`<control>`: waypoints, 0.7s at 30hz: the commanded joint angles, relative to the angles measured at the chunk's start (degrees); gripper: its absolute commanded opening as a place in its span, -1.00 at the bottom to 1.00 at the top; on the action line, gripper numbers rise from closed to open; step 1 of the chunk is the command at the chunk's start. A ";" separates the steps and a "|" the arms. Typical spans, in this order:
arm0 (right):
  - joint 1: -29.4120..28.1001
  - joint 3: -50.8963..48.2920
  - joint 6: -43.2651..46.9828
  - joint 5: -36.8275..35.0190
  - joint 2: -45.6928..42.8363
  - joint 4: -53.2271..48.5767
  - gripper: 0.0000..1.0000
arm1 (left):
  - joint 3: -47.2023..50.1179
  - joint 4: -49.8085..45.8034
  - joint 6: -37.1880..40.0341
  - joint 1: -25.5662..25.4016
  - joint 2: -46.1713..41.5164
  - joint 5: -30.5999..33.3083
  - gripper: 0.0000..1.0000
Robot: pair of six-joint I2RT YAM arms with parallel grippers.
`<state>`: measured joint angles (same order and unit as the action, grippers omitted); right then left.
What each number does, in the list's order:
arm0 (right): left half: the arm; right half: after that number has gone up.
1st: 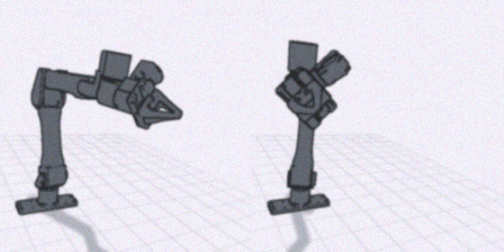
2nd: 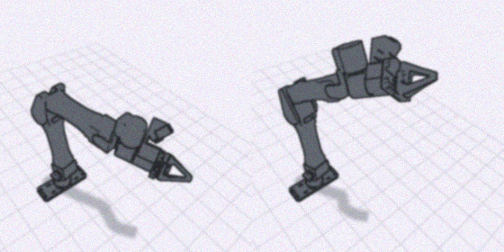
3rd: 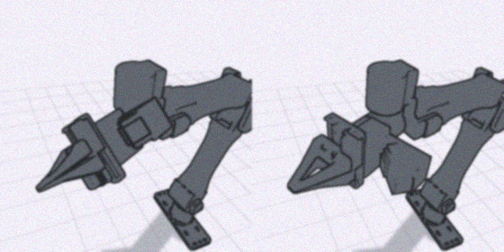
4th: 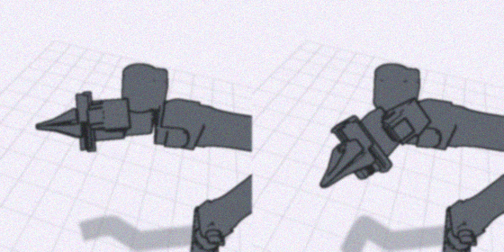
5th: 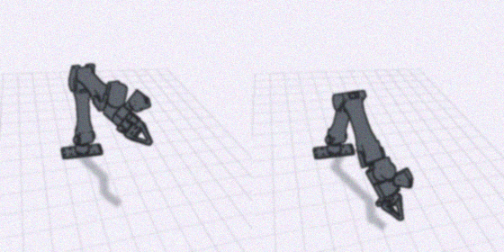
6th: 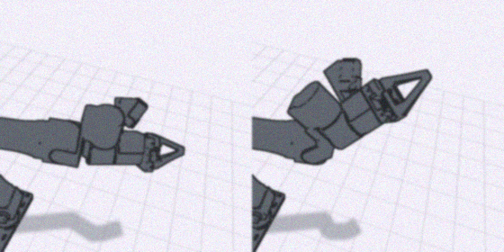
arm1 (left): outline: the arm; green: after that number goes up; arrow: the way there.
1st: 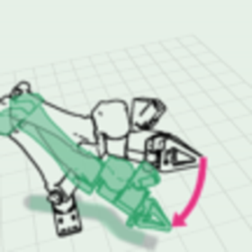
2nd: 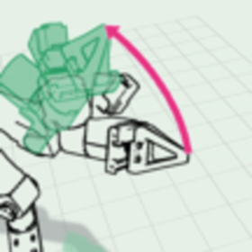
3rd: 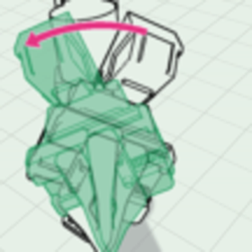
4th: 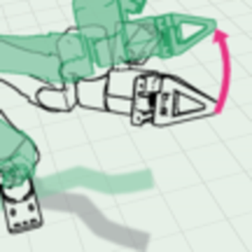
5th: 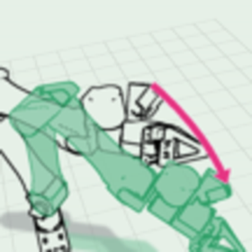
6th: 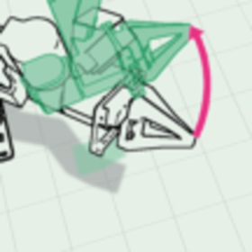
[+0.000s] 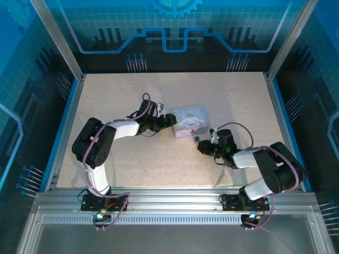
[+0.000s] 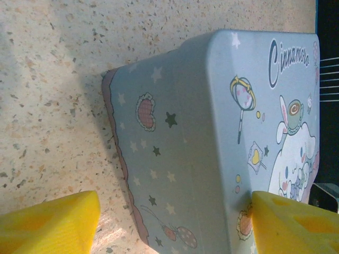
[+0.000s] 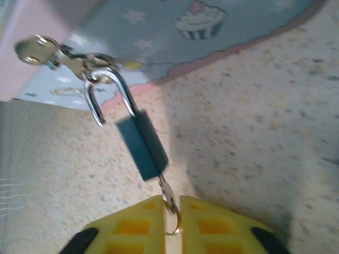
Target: Unlock the padlock with the key
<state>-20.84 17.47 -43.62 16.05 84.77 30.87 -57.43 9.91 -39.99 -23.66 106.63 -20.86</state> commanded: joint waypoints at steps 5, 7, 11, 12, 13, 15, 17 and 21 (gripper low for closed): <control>2.58 -2.62 4.00 0.48 -7.27 -11.07 -0.41 | 3.28 -8.44 0.88 1.38 0.07 3.90 0.47; 3.44 -2.67 5.89 1.20 -10.26 -13.22 -0.32 | 3.50 -8.21 0.76 1.42 -0.10 3.81 0.46; 6.33 -3.03 9.32 5.76 -17.92 -14.87 -0.09 | 3.77 -8.16 0.92 1.42 -0.58 3.90 0.46; 7.05 -2.98 9.95 7.04 -19.94 -15.08 -0.01 | 3.82 -8.23 1.05 1.42 -0.67 3.90 0.46; 7.63 -2.93 10.24 7.96 -21.55 -15.05 0.07 | 3.79 -8.20 1.04 1.41 -0.74 3.83 0.46; 8.68 -2.38 11.55 10.27 -24.36 -15.05 0.24 | 3.88 -8.16 0.94 1.40 -1.00 3.71 0.46; 9.41 -1.44 12.75 11.74 -25.44 -17.07 0.33 | 4.10 -7.98 0.88 1.32 -1.33 3.63 0.46; 10.28 -0.20 12.10 15.42 -22.77 -13.34 0.41 | 4.26 -7.54 0.63 1.34 -1.48 3.38 0.45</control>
<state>-11.64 15.68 -32.77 26.57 60.42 16.69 -55.68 9.56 -40.14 -23.03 104.86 -20.69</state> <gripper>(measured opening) 0.695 0.726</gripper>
